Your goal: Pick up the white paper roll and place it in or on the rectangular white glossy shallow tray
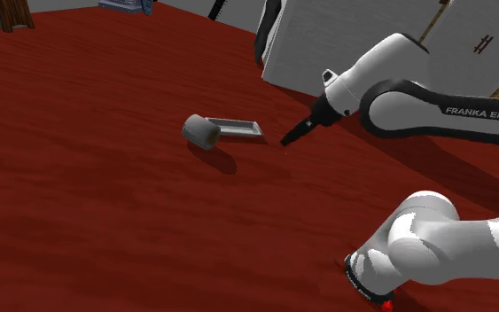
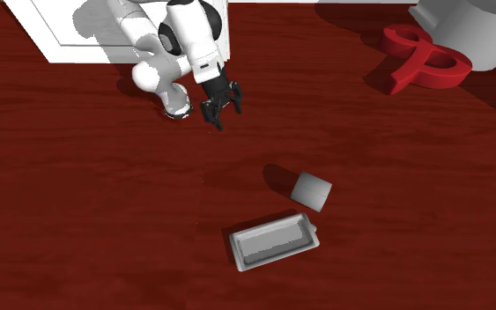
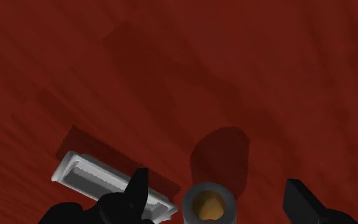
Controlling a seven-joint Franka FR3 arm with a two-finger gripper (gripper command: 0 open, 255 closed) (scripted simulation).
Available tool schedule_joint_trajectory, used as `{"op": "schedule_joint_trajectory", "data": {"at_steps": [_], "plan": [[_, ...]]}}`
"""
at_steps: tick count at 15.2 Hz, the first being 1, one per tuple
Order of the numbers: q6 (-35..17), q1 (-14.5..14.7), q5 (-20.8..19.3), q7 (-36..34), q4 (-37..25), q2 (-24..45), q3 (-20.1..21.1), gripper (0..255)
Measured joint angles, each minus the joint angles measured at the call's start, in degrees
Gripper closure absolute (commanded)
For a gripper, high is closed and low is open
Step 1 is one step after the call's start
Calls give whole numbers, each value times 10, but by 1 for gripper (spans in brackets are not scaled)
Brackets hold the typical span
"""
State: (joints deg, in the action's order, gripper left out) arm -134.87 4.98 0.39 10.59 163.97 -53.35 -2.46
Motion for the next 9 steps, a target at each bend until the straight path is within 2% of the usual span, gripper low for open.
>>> {"op": "schedule_joint_trajectory", "data": {"at_steps": [2, 5, 7, 9], "plan": [[-102, 11, 7, 7, 39, 26, -6, 0], [-271, 39, 21, 21, 73, 104, -20, 0], [-393, 73, 33, 37, 83, 177, -46, 0], [-514, 136, 41, 46, 82, 256, -93, 0]]}}
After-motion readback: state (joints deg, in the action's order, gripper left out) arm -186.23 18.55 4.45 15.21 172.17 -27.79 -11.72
